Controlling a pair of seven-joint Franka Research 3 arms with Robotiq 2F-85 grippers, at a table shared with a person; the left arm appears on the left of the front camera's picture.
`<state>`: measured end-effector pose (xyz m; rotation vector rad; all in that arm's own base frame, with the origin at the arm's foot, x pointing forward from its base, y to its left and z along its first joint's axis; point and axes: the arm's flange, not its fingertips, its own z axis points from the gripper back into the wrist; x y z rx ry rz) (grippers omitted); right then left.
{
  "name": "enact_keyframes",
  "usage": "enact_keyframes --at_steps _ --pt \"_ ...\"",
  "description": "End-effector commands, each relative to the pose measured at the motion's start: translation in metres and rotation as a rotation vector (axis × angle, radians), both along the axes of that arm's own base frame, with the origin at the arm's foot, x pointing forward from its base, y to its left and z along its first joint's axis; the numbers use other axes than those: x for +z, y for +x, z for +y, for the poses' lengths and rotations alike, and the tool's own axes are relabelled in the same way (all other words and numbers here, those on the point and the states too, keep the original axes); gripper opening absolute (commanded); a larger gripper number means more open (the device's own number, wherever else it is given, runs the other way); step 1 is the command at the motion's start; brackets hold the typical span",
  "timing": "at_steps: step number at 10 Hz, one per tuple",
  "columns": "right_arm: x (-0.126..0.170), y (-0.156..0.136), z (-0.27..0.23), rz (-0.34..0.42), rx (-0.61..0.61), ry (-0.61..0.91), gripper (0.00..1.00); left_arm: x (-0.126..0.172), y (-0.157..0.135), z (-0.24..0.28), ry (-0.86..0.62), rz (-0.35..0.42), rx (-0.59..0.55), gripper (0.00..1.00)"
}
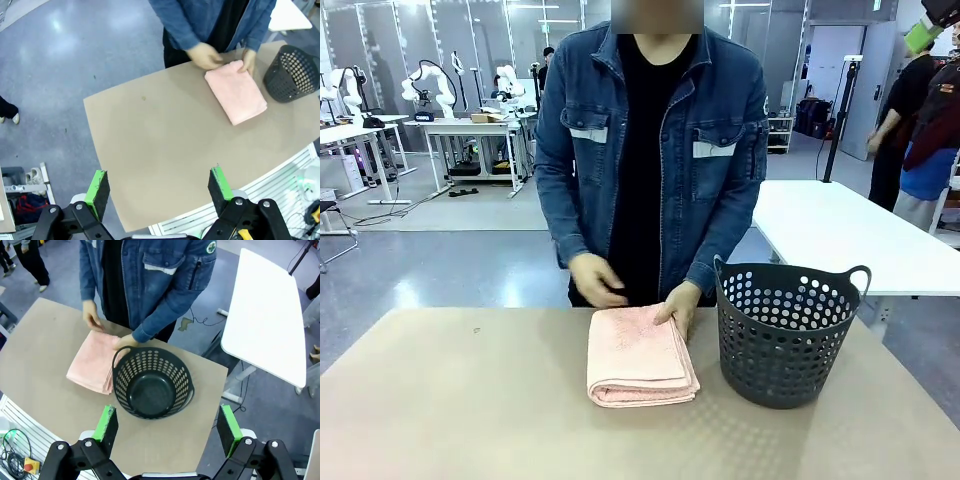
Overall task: Fold the towel.
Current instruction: Pick up the 100 cm Hotel Towel and place it on the left side of the table.
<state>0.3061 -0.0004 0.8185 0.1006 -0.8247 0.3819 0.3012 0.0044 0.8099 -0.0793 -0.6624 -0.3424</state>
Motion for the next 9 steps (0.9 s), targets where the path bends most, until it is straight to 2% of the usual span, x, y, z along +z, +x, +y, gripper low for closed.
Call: enact_keyframes --at_steps 1,9 --pt "0.002 0.0004 -0.0004 0.002 0.0 0.004 1.0 0.004 -0.0003 0.0012 0.001 0.015 -0.001 1.0" --pt "0.002 0.0004 -0.0004 0.002 0.0 0.004 1.0 0.004 -0.0003 0.0012 0.001 0.015 -0.001 1.0"
